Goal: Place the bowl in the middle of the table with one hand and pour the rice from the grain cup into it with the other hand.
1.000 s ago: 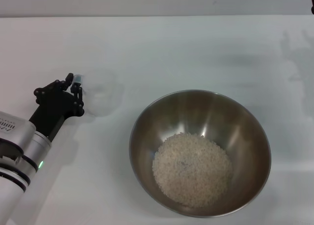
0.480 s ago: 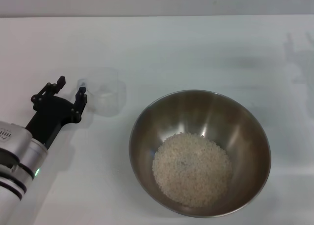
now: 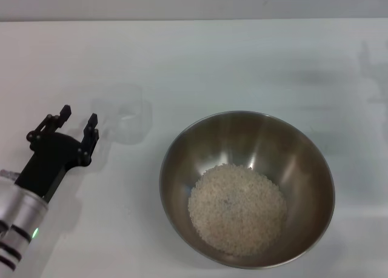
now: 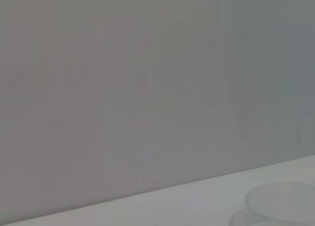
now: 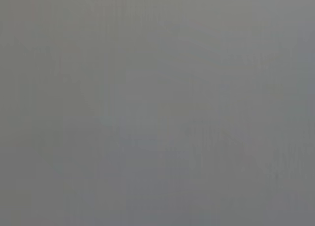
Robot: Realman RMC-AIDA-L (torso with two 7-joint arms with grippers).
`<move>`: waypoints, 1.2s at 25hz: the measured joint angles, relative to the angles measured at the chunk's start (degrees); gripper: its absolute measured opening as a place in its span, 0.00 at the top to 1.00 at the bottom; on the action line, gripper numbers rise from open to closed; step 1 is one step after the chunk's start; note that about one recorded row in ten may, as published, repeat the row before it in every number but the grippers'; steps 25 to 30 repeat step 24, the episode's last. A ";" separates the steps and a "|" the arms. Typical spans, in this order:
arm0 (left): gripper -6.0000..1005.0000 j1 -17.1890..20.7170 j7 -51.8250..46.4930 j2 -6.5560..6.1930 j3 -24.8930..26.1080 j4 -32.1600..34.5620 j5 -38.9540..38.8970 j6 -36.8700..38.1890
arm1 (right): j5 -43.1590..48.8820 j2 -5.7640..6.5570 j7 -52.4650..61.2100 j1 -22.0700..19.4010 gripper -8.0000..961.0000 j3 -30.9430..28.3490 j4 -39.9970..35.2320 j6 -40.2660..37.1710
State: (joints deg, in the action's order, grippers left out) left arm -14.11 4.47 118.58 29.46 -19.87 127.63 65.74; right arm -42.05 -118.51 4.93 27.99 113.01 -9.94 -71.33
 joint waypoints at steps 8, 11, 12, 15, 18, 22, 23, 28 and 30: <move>0.44 2.91 -5.10 -0.02 -1.53 2.34 -0.04 9.38 | -0.02 0.01 -0.05 0.18 0.45 -0.01 0.21 0.50; 0.42 3.00 -11.24 0.19 0.56 2.68 -0.79 16.31 | 0.19 -0.42 0.45 -0.07 0.45 0.51 -0.30 0.50; 0.42 2.67 -12.56 0.32 1.78 2.45 -0.88 16.77 | 0.30 -0.51 0.88 -0.13 0.45 0.72 -0.45 0.50; 0.40 2.14 -13.68 0.39 2.84 2.19 -0.91 16.82 | 2.94 -0.71 4.89 -0.49 0.45 2.43 -0.95 0.41; 0.39 -1.18 -16.49 0.47 5.43 1.73 -1.26 14.61 | 7.78 -0.67 7.57 -0.58 0.45 3.77 -0.93 -0.31; 0.37 -3.63 -16.24 0.53 6.61 1.26 -1.56 12.80 | 9.49 -0.75 7.61 -0.72 0.45 3.81 -1.24 -1.92; 0.37 -4.05 -16.18 0.52 6.81 1.29 -1.59 12.65 | 9.47 -0.77 7.46 -0.73 0.44 3.65 -1.44 -2.05; 0.37 -4.05 -16.18 0.52 6.81 1.29 -1.59 12.65 | 9.36 -0.78 7.32 -0.67 0.44 3.43 -1.55 -1.97; 0.37 -4.05 -16.18 0.52 6.81 1.29 -1.59 12.65 | 9.36 -0.78 7.32 -0.67 0.44 3.43 -1.55 -1.97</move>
